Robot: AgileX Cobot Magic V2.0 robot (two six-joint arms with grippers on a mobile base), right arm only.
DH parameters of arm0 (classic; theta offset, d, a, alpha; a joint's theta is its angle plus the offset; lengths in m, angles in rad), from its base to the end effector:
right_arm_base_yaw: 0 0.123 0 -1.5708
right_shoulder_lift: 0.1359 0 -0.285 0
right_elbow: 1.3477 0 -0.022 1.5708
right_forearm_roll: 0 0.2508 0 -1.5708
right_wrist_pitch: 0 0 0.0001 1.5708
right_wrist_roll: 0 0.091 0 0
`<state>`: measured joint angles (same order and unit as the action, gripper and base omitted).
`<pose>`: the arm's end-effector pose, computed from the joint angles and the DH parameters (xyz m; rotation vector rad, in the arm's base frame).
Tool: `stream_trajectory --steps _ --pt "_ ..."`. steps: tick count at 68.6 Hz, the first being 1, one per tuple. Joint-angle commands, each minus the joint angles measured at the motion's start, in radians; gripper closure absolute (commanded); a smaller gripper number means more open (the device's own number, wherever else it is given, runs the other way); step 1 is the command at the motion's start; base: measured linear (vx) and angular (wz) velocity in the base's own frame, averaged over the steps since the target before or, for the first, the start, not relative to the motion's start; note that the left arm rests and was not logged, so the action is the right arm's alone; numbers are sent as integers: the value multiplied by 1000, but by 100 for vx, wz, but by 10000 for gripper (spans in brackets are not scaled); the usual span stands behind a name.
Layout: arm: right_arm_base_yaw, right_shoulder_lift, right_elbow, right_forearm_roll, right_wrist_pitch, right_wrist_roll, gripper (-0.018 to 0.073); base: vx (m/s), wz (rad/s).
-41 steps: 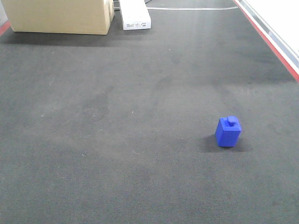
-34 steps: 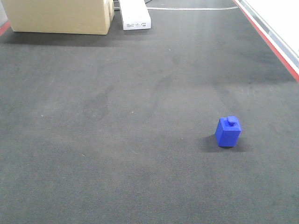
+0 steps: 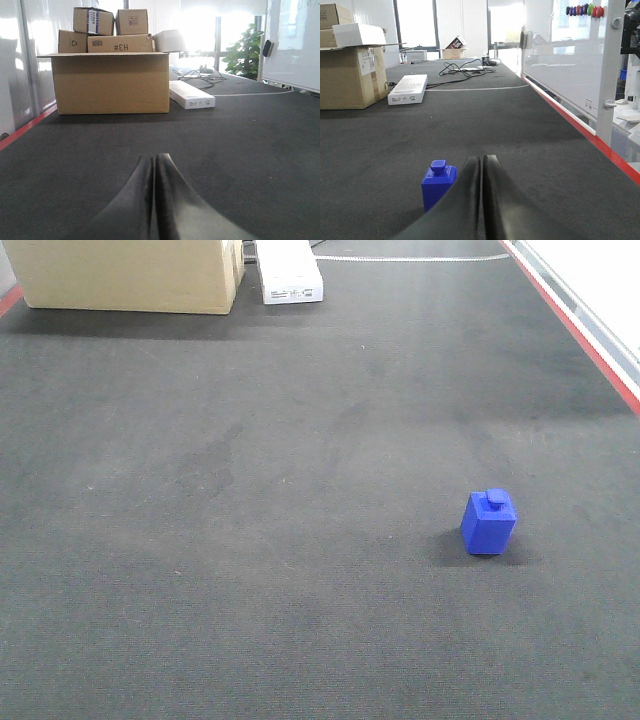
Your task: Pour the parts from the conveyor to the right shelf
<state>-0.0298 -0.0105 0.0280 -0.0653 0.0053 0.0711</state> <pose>0.0567 -0.0017 0.2038 0.0271 1.5062 -0.0195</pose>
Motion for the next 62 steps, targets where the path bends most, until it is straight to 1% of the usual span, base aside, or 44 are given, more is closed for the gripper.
stream_trajectory --steps 1,62 --pt "3 -14 4 -6 -76 -5 568 0 0" --pt "3 -14 4 -10 -106 -8 568 0 0"
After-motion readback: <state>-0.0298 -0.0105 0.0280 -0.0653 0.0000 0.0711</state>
